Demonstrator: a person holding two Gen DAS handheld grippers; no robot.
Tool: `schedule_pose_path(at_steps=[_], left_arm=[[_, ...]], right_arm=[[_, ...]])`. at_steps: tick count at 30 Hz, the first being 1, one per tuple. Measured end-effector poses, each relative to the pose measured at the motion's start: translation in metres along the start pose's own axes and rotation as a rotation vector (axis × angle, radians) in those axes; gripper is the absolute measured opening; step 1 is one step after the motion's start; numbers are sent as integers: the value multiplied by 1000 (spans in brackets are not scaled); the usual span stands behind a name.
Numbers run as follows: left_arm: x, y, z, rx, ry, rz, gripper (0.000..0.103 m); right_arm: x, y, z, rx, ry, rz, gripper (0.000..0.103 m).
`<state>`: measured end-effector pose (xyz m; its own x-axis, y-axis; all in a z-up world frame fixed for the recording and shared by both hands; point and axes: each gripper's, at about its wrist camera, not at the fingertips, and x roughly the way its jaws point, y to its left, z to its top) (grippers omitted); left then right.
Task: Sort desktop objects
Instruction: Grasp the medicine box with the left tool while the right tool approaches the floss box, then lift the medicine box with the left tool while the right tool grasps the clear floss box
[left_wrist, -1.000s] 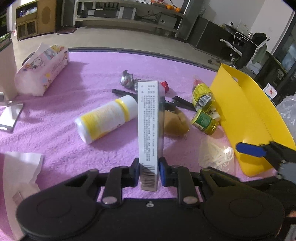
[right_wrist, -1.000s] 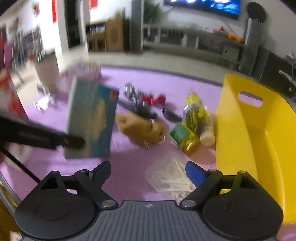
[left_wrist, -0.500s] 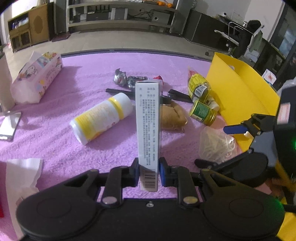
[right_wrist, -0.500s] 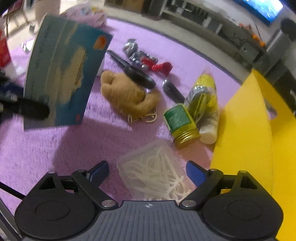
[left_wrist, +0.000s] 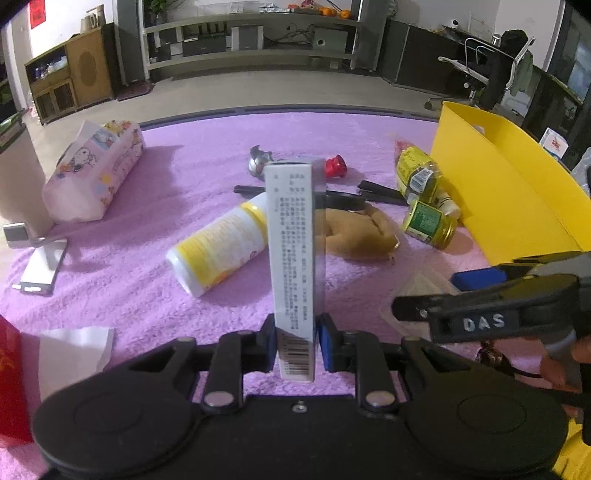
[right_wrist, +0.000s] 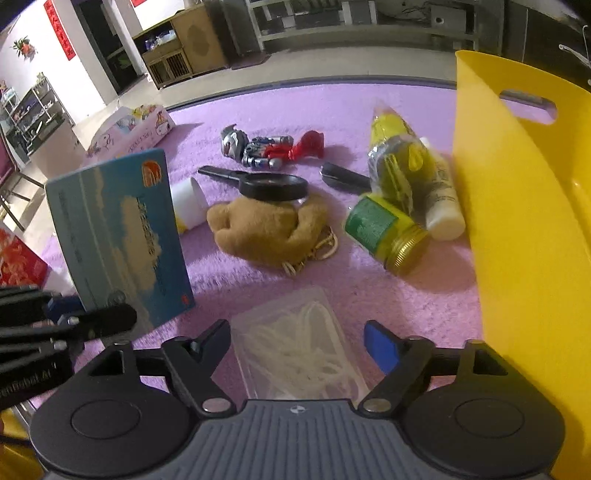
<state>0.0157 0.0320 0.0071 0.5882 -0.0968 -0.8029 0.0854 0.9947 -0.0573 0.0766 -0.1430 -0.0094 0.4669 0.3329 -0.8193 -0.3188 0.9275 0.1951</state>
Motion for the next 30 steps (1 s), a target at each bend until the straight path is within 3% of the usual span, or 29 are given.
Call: schedule_pose_path(at_steps=[9, 14, 19, 20, 22, 24, 27, 30], left_arm=[[4, -1, 1, -16, -13, 23, 34], [6, -2, 3, -22, -22, 18, 34], [6, 3, 4, -41, -31, 23, 36], [6, 4, 4, -43, -32, 25, 36], [7, 7, 5, -58, -41, 38, 36], [8, 10, 6, -71, -46, 42, 34], [5, 12, 6, -77, -64, 45, 20], [-1, 12, 7, -65, -96, 72, 19]], right_arm=[[-11, 2, -12, -146, -63, -13, 89], [-14, -3, -11, -132, -58, -8, 86], [-6, 5, -16, -194, 9, -20, 77], [-4, 8, -17, -214, 22, -33, 66], [-2, 14, -20, -249, 21, -57, 65], [-4, 18, -20, -260, 3, -65, 64], [-10, 18, -17, -238, -41, -56, 63], [-19, 19, -13, -213, -105, -20, 63]])
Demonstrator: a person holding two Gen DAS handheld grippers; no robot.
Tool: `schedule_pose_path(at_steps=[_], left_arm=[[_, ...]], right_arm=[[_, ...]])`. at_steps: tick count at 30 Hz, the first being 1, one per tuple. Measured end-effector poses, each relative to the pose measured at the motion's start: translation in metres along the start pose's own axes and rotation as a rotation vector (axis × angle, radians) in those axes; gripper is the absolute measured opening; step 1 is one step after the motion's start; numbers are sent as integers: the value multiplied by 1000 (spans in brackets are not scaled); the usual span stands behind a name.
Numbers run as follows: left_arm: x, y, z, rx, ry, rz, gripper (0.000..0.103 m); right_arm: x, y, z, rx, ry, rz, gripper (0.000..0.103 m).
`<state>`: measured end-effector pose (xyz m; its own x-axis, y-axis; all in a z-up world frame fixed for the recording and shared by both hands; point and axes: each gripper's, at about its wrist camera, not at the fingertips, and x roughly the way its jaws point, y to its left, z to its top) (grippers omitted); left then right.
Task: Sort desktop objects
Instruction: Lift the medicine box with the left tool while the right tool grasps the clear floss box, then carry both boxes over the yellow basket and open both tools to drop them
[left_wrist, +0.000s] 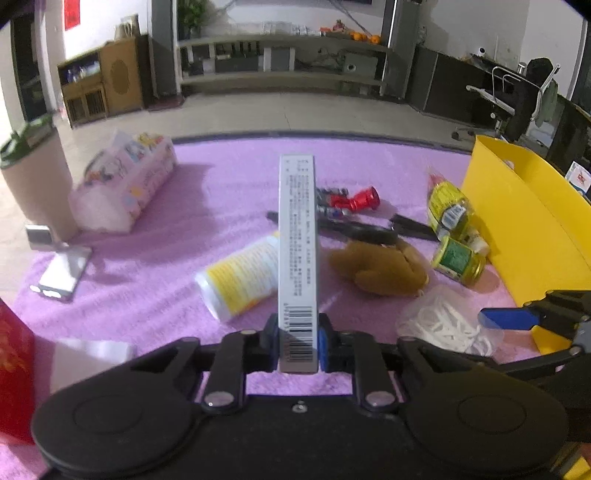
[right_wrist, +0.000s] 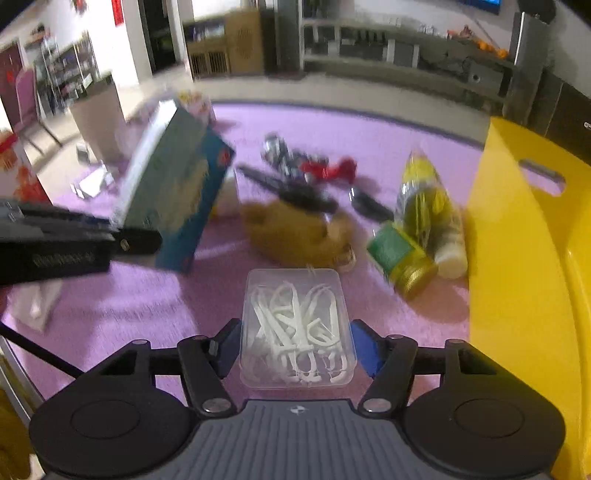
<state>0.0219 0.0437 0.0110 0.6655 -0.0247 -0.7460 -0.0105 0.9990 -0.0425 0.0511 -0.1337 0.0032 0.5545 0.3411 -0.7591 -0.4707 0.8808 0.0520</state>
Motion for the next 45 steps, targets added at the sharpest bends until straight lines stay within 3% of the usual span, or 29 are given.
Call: schedule_pose_path(at_steps=[5, 11, 16, 20, 23, 27, 31, 36, 42, 43, 44, 45], left_arm=[[-10, 10, 5, -50, -58, -1, 19], [-12, 18, 8, -114, -80, -11, 19], [-19, 18, 10, -153, -94, -60, 18], [-46, 7, 18, -169, -163, -105, 18], [-70, -13, 28, -191, -203, -186, 18], [-96, -64, 44, -147, -233, -324, 18], [-94, -133, 56, -66, -182, -441, 18], [-50, -211, 55, 38, -32, -499, 18], [-9, -244, 50, 78, 69, -428, 19], [-9, -243, 50, 73, 70, -413, 26], [-10, -241, 52, 72, 65, -404, 42], [-13, -238, 53, 70, 55, -389, 51]], right_arm=[[-21, 6, 5, 5, -140, 46, 63], [-49, 9, 11, 29, -328, 40, 63], [-75, 2, 16, 88, -471, 17, 63], [-97, -16, 17, 163, -545, 8, 63], [-116, -33, 13, 218, -603, -15, 63], [-146, -69, 0, 322, -715, -116, 63], [-177, -123, -22, 494, -809, -203, 63], [-180, -173, -46, 663, -782, -245, 63], [-147, -197, -54, 718, -555, -205, 63], [-141, -199, -53, 728, -522, -199, 63], [-137, -200, -54, 734, -491, -188, 64], [-136, -200, -54, 749, -475, -185, 65]])
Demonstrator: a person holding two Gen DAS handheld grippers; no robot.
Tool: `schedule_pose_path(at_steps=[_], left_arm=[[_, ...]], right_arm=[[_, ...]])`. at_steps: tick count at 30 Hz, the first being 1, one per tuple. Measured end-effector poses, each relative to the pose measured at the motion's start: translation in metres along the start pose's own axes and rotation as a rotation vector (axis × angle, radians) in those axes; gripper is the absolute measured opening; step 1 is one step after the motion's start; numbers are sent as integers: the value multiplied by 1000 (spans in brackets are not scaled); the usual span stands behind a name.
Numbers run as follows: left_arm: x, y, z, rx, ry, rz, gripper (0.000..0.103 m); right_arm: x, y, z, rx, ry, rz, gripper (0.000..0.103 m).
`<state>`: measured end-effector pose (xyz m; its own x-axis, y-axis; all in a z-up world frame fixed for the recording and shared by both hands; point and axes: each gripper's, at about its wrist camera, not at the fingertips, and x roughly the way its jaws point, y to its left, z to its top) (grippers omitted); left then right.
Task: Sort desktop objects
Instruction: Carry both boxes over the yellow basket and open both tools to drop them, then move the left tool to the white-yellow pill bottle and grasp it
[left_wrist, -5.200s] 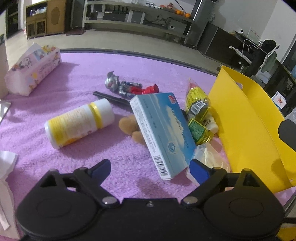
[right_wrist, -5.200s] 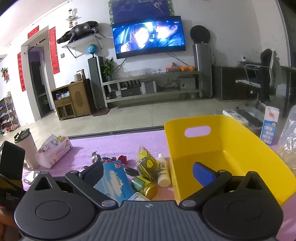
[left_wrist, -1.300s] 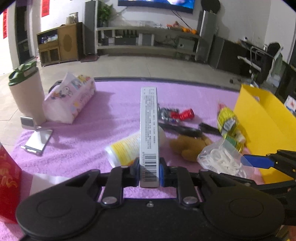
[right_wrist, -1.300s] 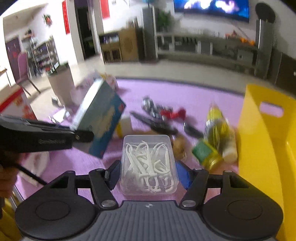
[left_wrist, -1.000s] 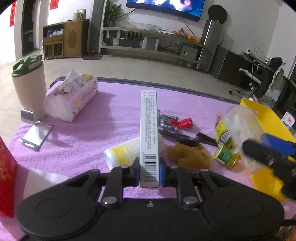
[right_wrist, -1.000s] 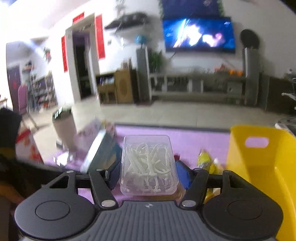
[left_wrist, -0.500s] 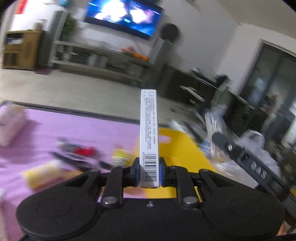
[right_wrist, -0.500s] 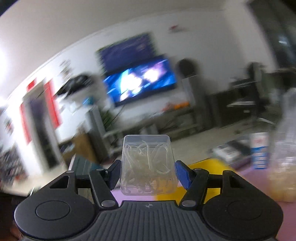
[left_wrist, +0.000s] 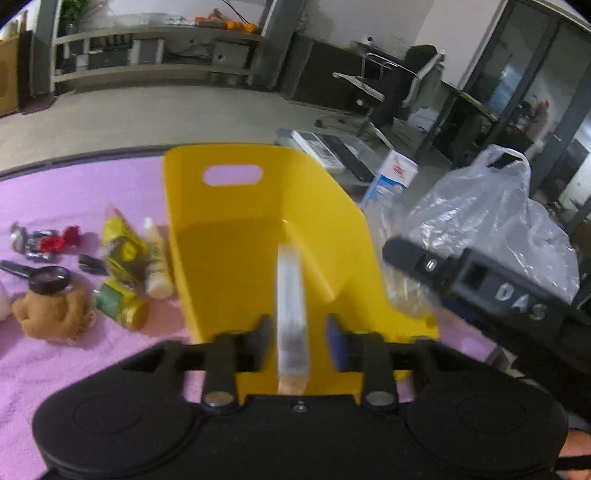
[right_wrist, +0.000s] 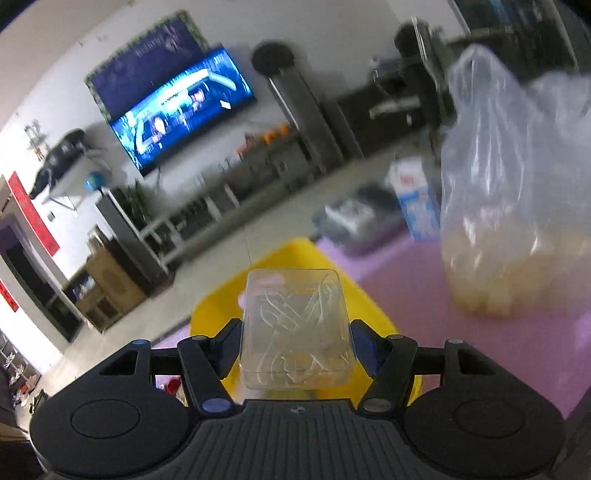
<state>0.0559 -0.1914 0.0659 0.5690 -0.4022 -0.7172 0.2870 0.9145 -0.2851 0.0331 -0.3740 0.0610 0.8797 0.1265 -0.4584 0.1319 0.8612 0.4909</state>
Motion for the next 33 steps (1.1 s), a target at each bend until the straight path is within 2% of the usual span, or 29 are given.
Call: schedule_pose_path(at_steps=[1, 4, 6, 8, 12, 14, 18, 21, 23, 25, 27, 30, 32, 33], left_arm=[[-5, 3, 1, 0, -19, 18, 62], [-27, 8, 2, 11, -57, 43, 65], [-42, 17, 1, 8, -84, 53, 66], [-59, 30, 1, 6, -123, 77, 72], [-90, 69, -4, -5, -190, 190, 77], [-102, 98, -11, -12, -198, 291, 77], [-114, 153, -26, -59, -172, 503, 77], [-114, 187, -38, -107, -139, 590, 80], [-115, 207, -42, -155, -121, 616, 86], [-111, 221, -41, -216, -118, 638, 86], [-106, 233, -36, -261, -126, 625, 86], [-96, 242, -38, -264, -145, 594, 88], [-93, 250, -47, -240, -151, 605, 88], [-90, 254, -49, -232, -126, 624, 88]], right_arm=[[1, -2, -1, 12, 16, -6, 67], [-2, 0, -7, 28, 31, -6, 74], [-6, 6, -12, 15, 4, 15, 77], [-13, 21, -14, -43, -41, 23, 80], [-15, 60, -30, -192, -108, 95, 80], [-15, 82, -41, -258, -103, 148, 80], [-8, 131, -71, -409, -38, 242, 80], [3, 157, -93, -492, 34, 289, 82], [10, 167, -102, -516, 85, 307, 82], [17, 172, -109, -528, 127, 298, 82], [22, 176, -116, -545, 162, 273, 85], [32, 178, -127, -582, 229, 252, 95], [43, 181, -134, -605, 294, 240, 95], [46, 181, -138, -608, 323, 226, 95]])
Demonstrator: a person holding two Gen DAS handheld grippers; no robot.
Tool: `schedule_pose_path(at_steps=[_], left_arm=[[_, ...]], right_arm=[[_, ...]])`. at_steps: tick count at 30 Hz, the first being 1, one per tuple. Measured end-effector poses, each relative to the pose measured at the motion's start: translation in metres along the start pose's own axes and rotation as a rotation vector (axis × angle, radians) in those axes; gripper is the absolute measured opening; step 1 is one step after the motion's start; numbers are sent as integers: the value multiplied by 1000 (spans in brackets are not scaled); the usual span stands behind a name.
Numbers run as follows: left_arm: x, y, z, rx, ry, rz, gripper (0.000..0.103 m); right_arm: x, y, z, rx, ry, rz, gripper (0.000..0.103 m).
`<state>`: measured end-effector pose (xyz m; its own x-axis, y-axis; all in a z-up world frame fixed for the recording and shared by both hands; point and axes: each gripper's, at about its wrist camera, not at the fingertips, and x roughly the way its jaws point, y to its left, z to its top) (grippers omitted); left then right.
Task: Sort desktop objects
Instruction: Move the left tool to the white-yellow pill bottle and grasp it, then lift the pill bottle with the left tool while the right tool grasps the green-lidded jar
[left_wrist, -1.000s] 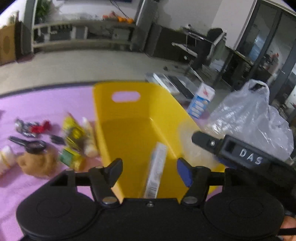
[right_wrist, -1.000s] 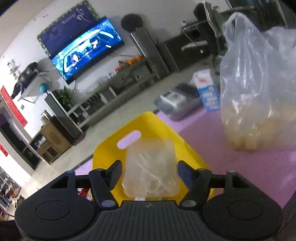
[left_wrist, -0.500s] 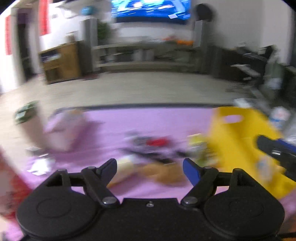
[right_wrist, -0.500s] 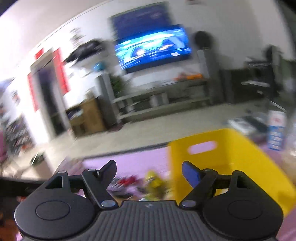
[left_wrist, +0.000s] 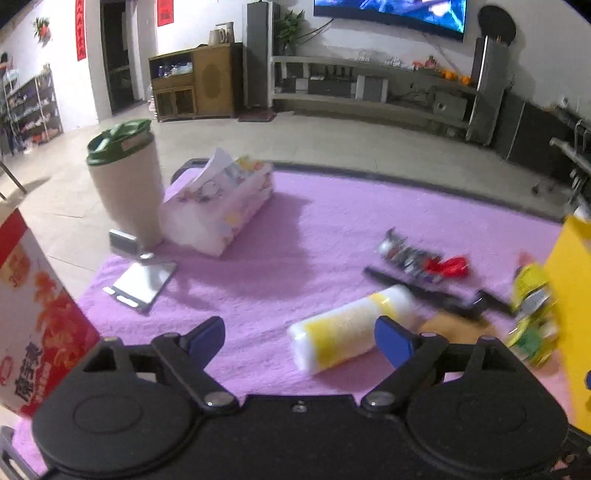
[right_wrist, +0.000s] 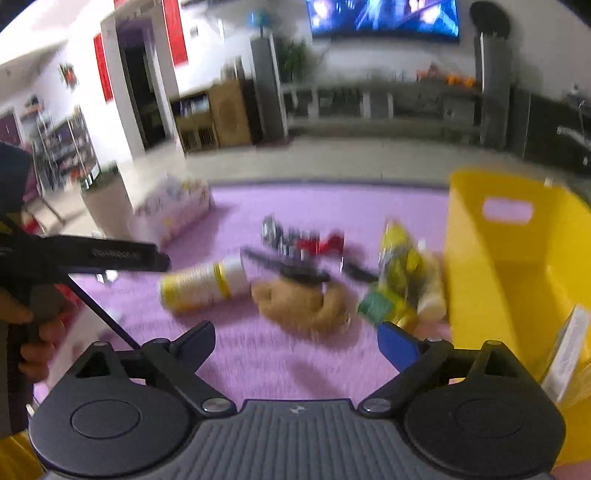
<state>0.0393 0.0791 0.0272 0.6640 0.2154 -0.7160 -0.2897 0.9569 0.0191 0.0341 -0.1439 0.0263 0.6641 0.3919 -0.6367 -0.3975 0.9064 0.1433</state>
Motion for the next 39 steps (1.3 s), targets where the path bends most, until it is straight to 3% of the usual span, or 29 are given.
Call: schedule_pose_path(at_steps=[2, 5, 10, 19, 23, 27, 29, 30, 39], left_arm=[[5, 4, 2, 23, 25, 10, 88], [3, 12, 0, 68, -1, 5, 92], [9, 7, -4, 158, -6, -76, 93], [47, -33, 3, 366, -3, -149, 92], [63, -45, 2, 431, 9, -149, 84], [81, -48, -6, 439, 91, -114, 68], [78, -47, -8, 440, 96, -143, 47], [75, -46, -7, 425, 109, -157, 44], [30, -43, -37, 263, 336, -169, 43]], right_arm=[[9, 0, -1, 9, 42, -9, 95], [10, 4, -1, -9, 48, -29, 94], [12, 7, 0, -43, 62, -16, 70], [15, 0, -4, -23, 82, -16, 76], [16, -4, -5, -26, 96, -18, 79], [17, -6, -5, -24, 103, -22, 81], [17, -4, -5, -30, 100, -18, 81], [17, -4, -5, -36, 98, -18, 81], [14, -9, -1, -13, 83, -29, 81]])
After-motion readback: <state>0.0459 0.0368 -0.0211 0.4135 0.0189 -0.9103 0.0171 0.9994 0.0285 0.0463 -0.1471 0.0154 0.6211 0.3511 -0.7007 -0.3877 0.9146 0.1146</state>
